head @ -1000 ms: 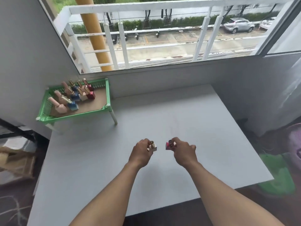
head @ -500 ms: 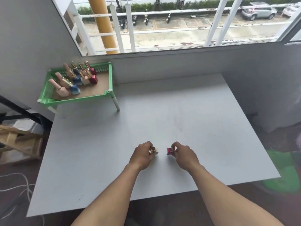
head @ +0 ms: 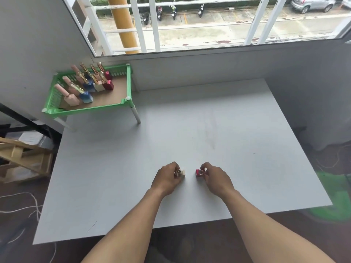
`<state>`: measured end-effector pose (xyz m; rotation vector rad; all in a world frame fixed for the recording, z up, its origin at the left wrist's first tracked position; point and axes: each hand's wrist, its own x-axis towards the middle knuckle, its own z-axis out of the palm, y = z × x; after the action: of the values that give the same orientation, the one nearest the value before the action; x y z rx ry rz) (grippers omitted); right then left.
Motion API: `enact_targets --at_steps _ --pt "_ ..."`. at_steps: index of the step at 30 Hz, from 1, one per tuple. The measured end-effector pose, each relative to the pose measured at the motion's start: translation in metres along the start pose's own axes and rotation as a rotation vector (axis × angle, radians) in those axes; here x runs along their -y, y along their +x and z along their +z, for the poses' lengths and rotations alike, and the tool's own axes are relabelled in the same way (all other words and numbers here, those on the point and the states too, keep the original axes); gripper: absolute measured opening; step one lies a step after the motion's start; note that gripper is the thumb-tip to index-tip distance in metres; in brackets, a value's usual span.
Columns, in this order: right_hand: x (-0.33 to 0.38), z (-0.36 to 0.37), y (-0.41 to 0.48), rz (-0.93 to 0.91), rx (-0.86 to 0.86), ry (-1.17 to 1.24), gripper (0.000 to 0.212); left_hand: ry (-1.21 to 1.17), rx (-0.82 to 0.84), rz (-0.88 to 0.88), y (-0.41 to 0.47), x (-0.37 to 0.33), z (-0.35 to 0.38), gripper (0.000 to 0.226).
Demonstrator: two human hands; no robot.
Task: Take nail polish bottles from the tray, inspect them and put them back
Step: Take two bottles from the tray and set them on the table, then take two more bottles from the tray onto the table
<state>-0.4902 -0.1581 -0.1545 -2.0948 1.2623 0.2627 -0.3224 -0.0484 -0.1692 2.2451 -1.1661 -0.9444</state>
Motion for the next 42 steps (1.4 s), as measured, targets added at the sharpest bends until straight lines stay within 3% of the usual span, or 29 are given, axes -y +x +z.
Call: enact_targets --at_steps 6,16,23,30,42 --pt "-0.001 0.003 0.003 -0.012 -0.002 0.001 0.025 0.010 0.007 0.002 0.000 0.001 0.002 0.016" --pt "0.003 -0.015 0.002 0.083 0.018 -0.021 0.062 0.126 0.131 -0.070 0.001 0.006 -0.022 0.036" --pt "0.056 -0.047 0.014 0.036 -0.046 0.004 0.061 0.179 0.007 -0.035 0.019 -0.001 -0.079 0.032" --pt "0.146 -0.064 0.025 -0.170 -0.131 0.011 0.038 0.184 -0.184 0.017 0.027 -0.008 -0.154 0.027" --pt "0.297 -0.054 0.045 -0.404 -0.141 -0.028 0.034 0.195 -0.407 -0.058 0.010 0.053 -0.279 0.016"
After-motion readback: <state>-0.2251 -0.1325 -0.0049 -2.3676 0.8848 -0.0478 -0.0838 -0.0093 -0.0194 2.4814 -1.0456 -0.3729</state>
